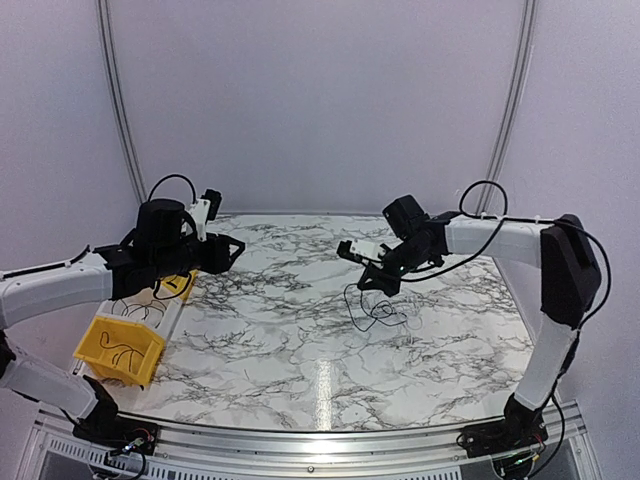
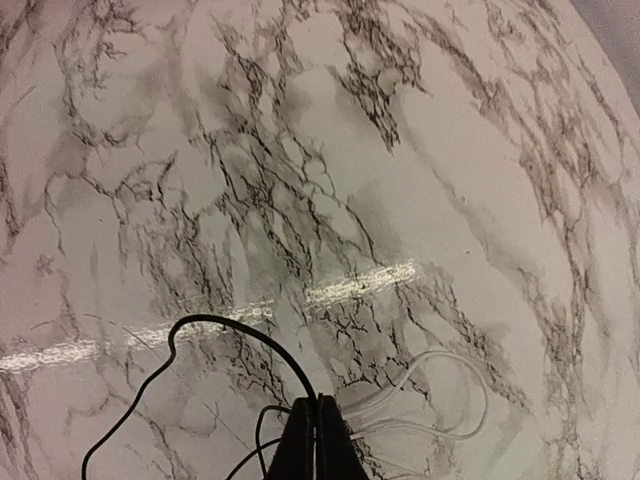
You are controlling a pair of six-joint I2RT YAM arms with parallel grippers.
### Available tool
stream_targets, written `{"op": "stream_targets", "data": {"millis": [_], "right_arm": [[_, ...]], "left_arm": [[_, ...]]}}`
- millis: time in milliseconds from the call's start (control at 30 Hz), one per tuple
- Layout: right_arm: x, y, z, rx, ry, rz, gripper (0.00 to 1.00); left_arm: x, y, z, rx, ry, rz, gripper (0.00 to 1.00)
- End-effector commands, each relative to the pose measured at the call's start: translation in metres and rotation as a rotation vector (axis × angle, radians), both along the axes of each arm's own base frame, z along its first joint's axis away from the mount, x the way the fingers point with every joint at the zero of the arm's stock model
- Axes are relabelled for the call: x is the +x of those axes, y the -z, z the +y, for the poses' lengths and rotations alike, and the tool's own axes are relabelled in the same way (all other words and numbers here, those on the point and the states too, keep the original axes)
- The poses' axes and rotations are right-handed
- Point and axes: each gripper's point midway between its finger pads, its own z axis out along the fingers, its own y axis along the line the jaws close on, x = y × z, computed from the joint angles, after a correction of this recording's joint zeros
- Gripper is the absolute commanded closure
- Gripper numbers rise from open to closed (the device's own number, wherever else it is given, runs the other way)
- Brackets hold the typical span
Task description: Untangle the cables
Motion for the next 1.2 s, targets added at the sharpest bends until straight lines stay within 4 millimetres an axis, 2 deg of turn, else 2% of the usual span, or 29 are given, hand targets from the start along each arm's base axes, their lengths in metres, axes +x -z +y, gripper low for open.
{"op": "stream_targets", "data": {"millis": [0, 100, 233, 367, 467, 567, 633, 700, 767, 900, 1000, 1067, 1167], "right_arm": [[-0.021, -0.092, 0.024, 0.194, -0.066, -0.051, 1.0], [-0.043, -0.125, 0.03, 0.287, -0.128, -0.019, 1.0], [-0.069, -0.164, 0.036, 0.4, -0.208, 0.029, 1.0], [-0.073, -0.2, 0.035, 0.46, -0.188, 0.0, 1.0], [-0.077, -0.216, 0.032, 0.484, -0.182, -0.024, 1.0], [-0.075, -0.222, 0.03, 0.495, -0.156, -0.049, 1.0], [-0.073, -0.219, 0.029, 0.495, -0.134, -0.057, 1.0], [-0.07, -0.214, 0.028, 0.488, -0.122, -0.059, 1.0], [-0.068, -0.209, 0.028, 0.48, -0.11, -0.051, 1.0], [-0.068, -0.207, 0.027, 0.474, -0.1, -0.05, 1.0], [-0.069, -0.202, 0.026, 0.47, -0.099, -0.047, 1.0], [-0.071, -0.201, 0.026, 0.47, -0.109, -0.036, 1.0], [-0.084, -0.207, 0.028, 0.486, -0.17, -0.011, 1.0]], "left_arm": [[-0.018, -0.041, -0.033, -0.084, 0.071, -0.109, 0.5], [-0.032, -0.044, -0.055, -0.091, 0.1, -0.15, 0.49], [-0.037, -0.042, -0.083, -0.162, 0.137, -0.217, 0.49], [-0.044, -0.021, -0.118, -0.227, 0.224, -0.209, 0.5], [-0.049, -0.009, -0.152, -0.202, 0.265, -0.196, 0.51], [-0.057, -0.001, -0.177, -0.192, 0.283, -0.201, 0.51], [-0.065, 0.007, -0.188, -0.185, 0.283, -0.217, 0.51], [-0.075, 0.019, -0.192, -0.19, 0.273, -0.234, 0.49], [-0.087, 0.026, -0.197, -0.201, 0.268, -0.264, 0.4], [-0.1, 0.038, -0.209, -0.2, 0.283, -0.304, 0.38], [-0.093, 0.038, -0.221, -0.22, 0.238, -0.311, 0.37], [-0.078, 0.033, -0.228, -0.247, 0.155, -0.315, 0.38], [-0.057, 0.039, -0.242, -0.294, 0.085, -0.293, 0.44]]}}
